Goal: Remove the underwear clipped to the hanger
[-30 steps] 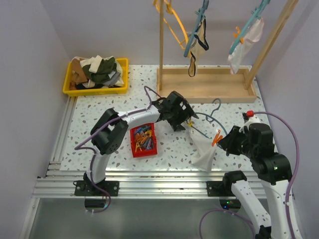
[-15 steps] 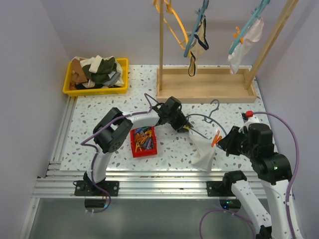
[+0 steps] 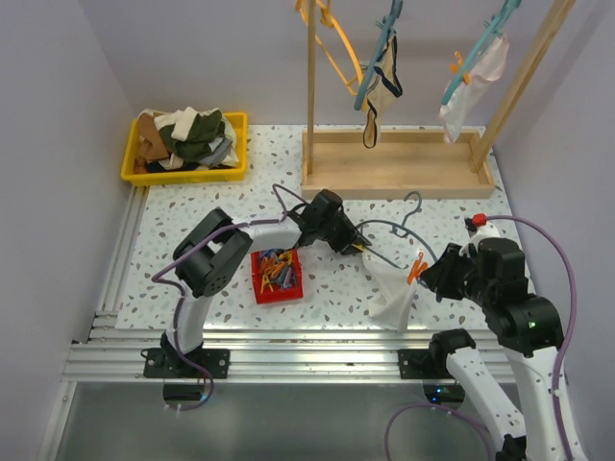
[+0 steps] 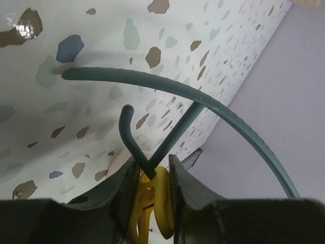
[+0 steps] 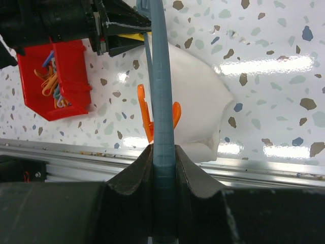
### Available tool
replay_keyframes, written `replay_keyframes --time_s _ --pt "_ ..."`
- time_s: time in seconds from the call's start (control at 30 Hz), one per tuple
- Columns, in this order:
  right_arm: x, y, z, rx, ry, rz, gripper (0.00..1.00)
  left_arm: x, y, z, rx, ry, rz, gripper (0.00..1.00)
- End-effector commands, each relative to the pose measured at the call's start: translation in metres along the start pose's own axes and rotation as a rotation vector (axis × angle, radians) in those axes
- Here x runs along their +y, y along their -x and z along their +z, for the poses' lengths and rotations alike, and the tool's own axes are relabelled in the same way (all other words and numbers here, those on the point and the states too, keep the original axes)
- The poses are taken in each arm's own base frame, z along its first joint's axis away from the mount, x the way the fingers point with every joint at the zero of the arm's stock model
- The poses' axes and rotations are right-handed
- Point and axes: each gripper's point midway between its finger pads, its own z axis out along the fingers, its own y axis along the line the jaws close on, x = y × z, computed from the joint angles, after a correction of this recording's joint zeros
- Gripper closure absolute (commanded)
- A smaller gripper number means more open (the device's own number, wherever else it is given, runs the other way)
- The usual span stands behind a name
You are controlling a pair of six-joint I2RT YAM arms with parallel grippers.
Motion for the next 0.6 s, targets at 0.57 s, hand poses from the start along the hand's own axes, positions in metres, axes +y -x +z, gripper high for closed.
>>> replay_keyframes --time_s 0.57 --pt "-0.054 -0.007 0.007 0.013 -0.314 0.071 1.00 -0.067 -0.015 -0.093 0.016 -0.470 -0.009 1.00"
